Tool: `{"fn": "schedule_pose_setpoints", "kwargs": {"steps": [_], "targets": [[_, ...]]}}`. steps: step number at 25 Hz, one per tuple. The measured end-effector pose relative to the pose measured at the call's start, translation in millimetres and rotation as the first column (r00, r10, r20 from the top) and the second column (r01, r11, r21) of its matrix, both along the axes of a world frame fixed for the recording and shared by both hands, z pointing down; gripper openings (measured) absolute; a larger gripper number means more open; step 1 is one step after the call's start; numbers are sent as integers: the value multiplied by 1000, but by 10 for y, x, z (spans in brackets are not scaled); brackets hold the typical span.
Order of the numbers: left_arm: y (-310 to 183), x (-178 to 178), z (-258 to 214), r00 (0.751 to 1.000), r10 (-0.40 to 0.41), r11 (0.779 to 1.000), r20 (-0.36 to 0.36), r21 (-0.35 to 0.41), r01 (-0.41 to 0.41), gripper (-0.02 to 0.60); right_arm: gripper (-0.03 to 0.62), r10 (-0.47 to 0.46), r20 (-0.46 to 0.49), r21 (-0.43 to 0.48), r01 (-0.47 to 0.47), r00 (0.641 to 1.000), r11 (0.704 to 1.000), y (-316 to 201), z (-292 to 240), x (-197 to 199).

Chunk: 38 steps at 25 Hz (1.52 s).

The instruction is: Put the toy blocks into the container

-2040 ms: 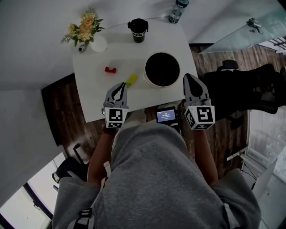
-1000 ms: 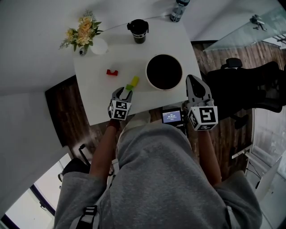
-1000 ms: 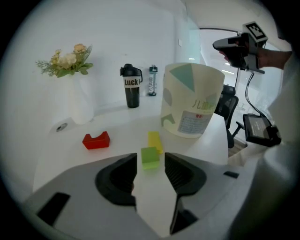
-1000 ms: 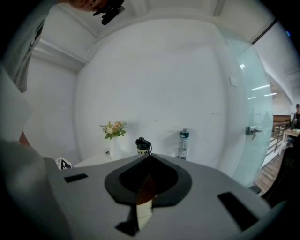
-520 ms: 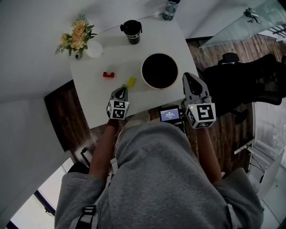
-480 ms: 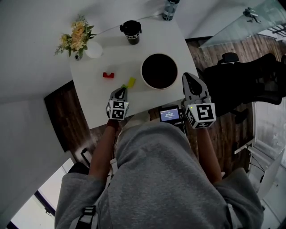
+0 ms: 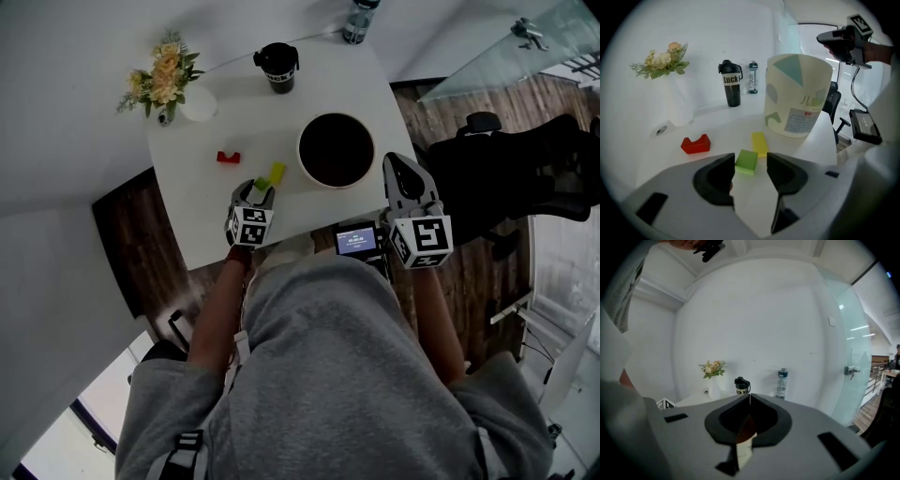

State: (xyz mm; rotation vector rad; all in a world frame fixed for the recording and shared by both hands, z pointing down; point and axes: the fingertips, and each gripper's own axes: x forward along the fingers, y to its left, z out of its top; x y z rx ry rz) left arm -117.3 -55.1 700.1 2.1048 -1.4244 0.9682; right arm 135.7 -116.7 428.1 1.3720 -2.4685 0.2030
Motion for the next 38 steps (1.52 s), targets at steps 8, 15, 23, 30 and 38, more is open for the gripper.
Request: {"fn": "schedule_pose_setpoints", "kwargs": {"steps": [8, 15, 23, 30, 38], "targets": [[-6, -56, 41, 1000, 3, 1000, 25, -22, -2, 146, 5, -4, 4, -6, 4, 1000, 1000, 4, 23, -22], [-9, -95, -189, 1000, 25, 999, 13, 31, -25, 143, 5, 5, 3, -10, -5, 1000, 1000, -18, 31, 4], [-312, 19, -1155, 998, 52, 971, -31, 237, -43, 141, 5, 7, 2, 1, -7, 1000, 1000, -36, -6, -2], [-634, 408, -2160, 989, 139, 894, -55, 436, -101, 141, 5, 8, 5, 8, -8, 1000, 1000, -19, -22, -8], [-816, 959, -3075, 957, 238, 802, -164, 589, -99, 141, 5, 21, 7, 13, -21, 1000, 1000, 6, -28, 13]]}}
